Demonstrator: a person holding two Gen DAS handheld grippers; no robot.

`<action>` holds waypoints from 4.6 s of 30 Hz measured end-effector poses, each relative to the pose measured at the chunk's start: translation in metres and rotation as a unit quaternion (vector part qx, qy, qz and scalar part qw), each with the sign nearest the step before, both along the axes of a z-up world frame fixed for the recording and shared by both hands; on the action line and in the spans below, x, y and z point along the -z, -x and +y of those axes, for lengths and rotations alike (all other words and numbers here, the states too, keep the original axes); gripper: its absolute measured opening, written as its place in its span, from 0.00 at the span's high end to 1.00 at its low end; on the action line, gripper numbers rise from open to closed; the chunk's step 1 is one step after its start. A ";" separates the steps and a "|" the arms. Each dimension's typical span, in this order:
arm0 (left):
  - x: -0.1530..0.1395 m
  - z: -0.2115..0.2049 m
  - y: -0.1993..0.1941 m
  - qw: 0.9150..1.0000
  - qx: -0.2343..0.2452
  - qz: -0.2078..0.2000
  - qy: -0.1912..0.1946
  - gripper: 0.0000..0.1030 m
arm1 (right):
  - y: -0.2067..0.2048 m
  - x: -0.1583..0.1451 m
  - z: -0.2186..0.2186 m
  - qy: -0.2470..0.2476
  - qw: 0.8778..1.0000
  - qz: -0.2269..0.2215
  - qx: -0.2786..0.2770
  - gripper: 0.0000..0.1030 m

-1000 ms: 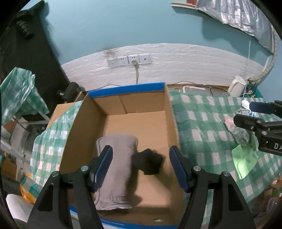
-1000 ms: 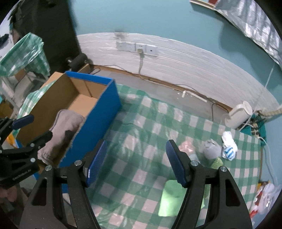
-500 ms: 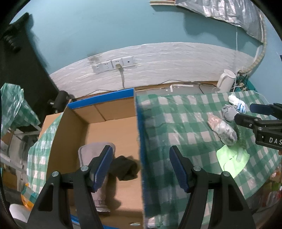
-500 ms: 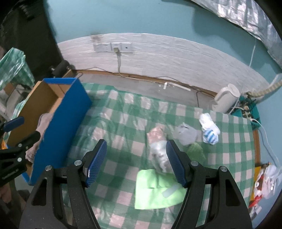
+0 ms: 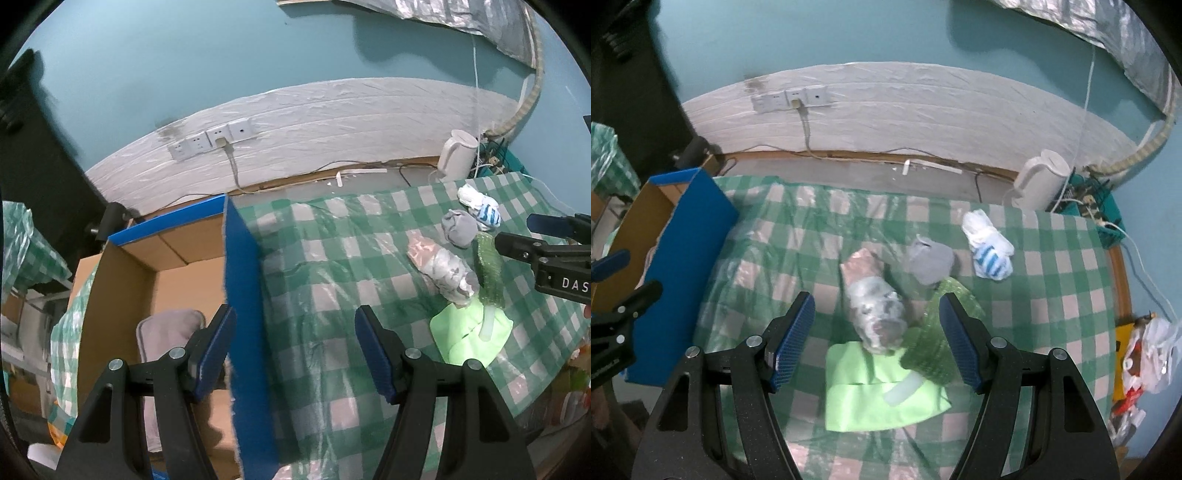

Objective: Organize soft objects

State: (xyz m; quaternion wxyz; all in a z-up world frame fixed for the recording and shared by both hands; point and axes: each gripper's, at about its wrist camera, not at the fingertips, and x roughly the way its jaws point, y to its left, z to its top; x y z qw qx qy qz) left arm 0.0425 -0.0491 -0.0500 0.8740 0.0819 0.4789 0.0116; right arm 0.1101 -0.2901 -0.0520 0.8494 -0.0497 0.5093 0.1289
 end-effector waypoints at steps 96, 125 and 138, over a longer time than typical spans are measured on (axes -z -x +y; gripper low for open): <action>0.121 -0.148 -0.107 0.973 0.052 0.170 0.144 0.68 | -0.042 0.091 -0.105 -0.008 0.993 0.096 0.070 0.92; 0.081 -0.103 -0.085 0.990 0.049 0.105 0.085 0.72 | -0.046 0.115 -0.112 -0.003 0.978 0.149 0.144 0.37; 0.095 -0.092 -0.086 0.989 0.041 0.122 0.075 0.72 | -0.051 0.128 -0.096 0.039 0.980 0.139 0.136 0.38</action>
